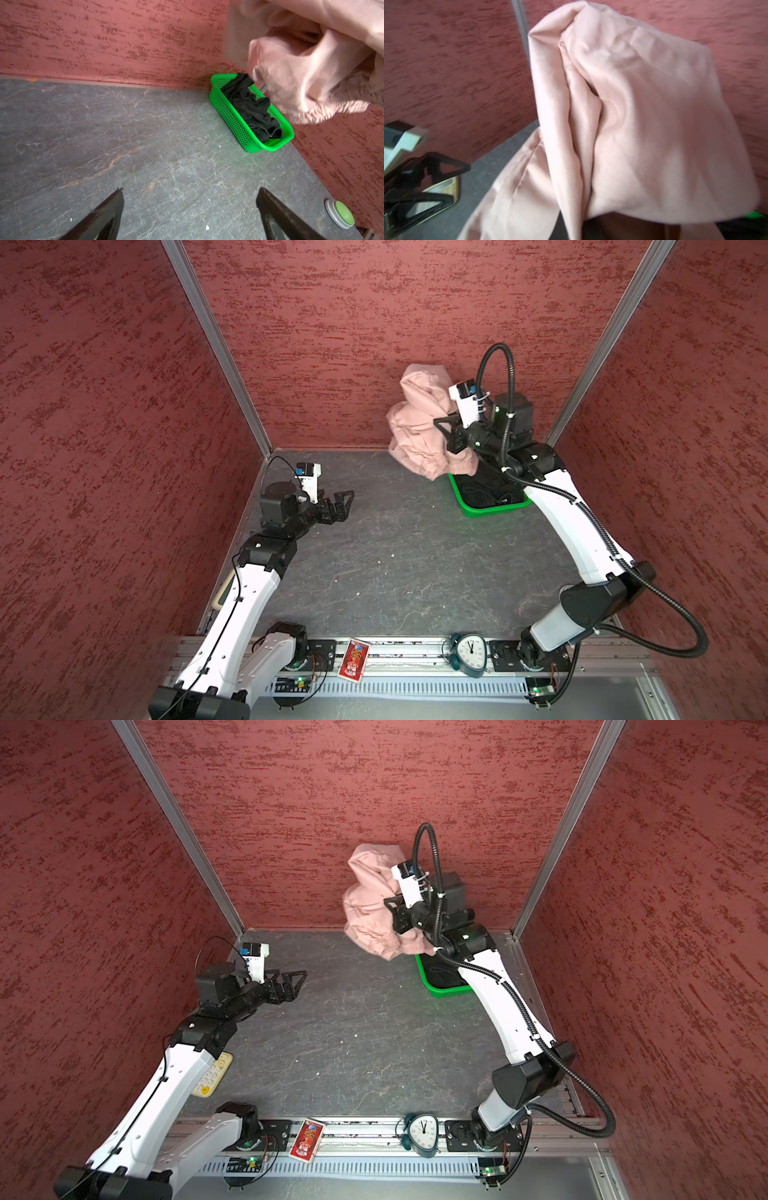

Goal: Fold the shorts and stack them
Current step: 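Lift the pink shorts out and drop them on the table beside the basket, then grasp the shorts' waistband with the left gripper while the right gripper reaches the drawstring end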

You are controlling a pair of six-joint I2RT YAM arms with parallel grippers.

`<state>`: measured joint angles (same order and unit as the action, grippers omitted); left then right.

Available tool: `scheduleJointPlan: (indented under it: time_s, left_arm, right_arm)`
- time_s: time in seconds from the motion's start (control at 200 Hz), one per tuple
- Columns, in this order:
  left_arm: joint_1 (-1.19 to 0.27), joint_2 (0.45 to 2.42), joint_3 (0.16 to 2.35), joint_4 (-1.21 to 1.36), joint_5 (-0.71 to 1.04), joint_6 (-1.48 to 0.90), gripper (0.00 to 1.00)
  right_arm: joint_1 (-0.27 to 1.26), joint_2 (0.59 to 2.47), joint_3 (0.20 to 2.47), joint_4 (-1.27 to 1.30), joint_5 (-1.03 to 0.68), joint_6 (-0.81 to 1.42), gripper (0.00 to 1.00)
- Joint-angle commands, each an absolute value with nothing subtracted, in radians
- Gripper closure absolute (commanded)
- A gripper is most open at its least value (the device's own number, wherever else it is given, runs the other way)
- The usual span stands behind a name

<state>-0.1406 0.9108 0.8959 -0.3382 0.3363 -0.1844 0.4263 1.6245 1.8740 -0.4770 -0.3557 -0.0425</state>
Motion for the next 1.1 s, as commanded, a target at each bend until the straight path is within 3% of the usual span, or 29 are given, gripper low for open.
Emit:
scheduleJointPlan:
  time_s: [0.0, 0.215, 0.265, 0.291, 0.386, 0.536, 0.706, 1.097]
  left_arm:
    - [-0.140, 0.857, 0.922, -0.358, 0.289, -0.201, 0.01]
    - [-0.140, 0.791, 0.896, -0.435, 0.215, -0.199, 0.01]
    - [-0.142, 0.788, 0.887, -0.444, 0.219, -0.198, 0.01]
    - [-0.141, 0.786, 0.883, -0.446, 0.222, -0.197, 0.01]
    - [-0.142, 0.784, 0.869, -0.445, 0.228, -0.198, 0.01]
    - [-0.144, 0.795, 0.851, -0.420, 0.231, -0.199, 0.01]
    - [-0.154, 0.846, 0.838, -0.382, 0.274, -0.221, 0.01]
    - [-0.286, 0.914, 0.810, -0.304, 0.301, -0.248, 0.01]
  right_arm:
    - [0.455, 1.688, 1.823, -0.496, -0.325, -0.059, 1.00]
    - [0.483, 1.778, 1.638, -0.377, -0.229, 0.040, 1.00]
    - [0.500, 1.812, 1.620, -0.384, -0.225, 0.036, 0.69]
    - [0.508, 1.832, 1.622, -0.400, -0.232, 0.031, 0.61]
    - [0.515, 1.857, 1.627, -0.414, -0.269, 0.034, 0.42]
    - [0.501, 1.793, 1.627, -0.375, -0.053, 0.005, 0.20]
    - [0.434, 1.894, 1.720, -0.491, 0.100, -0.007, 0.19]
    - [0.294, 2.126, 1.761, -0.433, 0.210, -0.045, 0.34]
